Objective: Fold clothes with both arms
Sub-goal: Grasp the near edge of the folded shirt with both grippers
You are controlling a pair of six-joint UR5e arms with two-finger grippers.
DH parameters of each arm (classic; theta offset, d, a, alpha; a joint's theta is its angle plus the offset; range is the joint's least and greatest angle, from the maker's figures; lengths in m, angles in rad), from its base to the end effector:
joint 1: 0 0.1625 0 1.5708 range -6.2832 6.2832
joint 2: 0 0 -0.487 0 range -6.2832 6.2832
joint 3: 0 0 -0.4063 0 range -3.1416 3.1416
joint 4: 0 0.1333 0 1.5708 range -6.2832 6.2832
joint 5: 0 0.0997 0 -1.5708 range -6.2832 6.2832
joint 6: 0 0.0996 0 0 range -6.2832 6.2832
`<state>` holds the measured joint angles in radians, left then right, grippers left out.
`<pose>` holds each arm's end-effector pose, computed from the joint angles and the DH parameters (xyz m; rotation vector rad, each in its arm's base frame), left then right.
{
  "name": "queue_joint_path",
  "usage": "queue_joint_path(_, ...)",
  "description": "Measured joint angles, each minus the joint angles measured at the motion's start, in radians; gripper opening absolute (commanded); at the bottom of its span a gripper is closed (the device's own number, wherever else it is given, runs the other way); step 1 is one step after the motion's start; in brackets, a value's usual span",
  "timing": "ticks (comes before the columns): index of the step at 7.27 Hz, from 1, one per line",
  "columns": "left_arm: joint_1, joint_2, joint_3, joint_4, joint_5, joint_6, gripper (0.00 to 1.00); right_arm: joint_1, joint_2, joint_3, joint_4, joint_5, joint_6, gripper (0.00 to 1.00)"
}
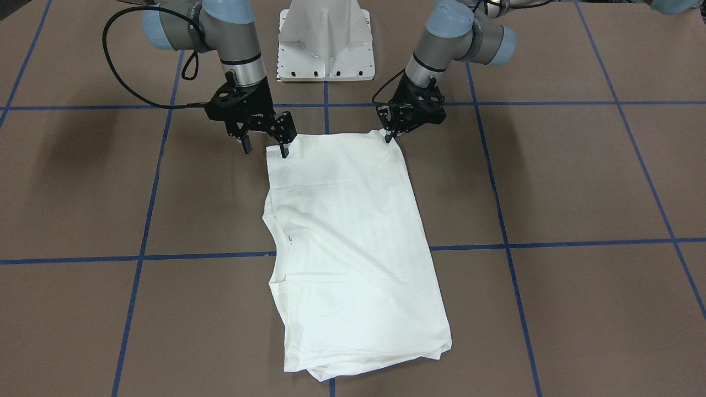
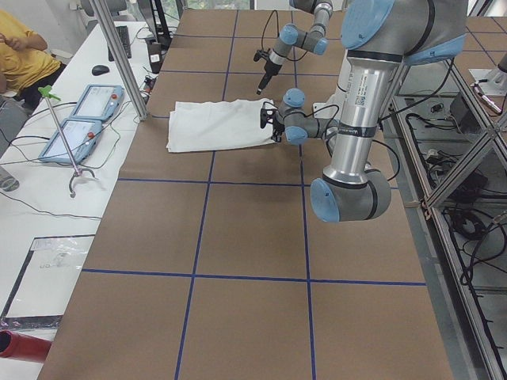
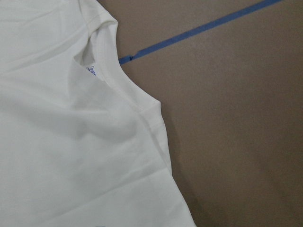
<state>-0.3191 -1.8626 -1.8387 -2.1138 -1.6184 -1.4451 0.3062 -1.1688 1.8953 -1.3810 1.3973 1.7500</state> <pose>0.5466 -0.3160 0.3691 0.2018 1.0858 -0.1471 -0.5580 -0.3342 0.3214 0.2216 -0.9132 0.5291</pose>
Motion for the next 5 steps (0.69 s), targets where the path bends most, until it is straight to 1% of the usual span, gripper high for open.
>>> queue_joint_path(2,0.0,-0.001,-0.001,0.0,0.002,0.0,0.0,-0.052,0.009,-0.008,-0.04,-0.008,0.188,0.96)
queue_joint_path(3,0.0,-0.001,-0.002,0.0,0.002,0.0,0.0,-0.066,0.028,-0.012,-0.09,-0.007,0.255,0.96)
queue_joint_path(4,0.0,-0.001,-0.004,0.0,0.003,0.0,0.0,-0.08,0.057,-0.022,-0.148,-0.005,0.309,0.93)
queue_joint_path(5,-0.001,-0.001,-0.005,0.0,0.006,0.0,0.0,-0.092,0.085,-0.041,-0.181,-0.005,0.356,0.91)
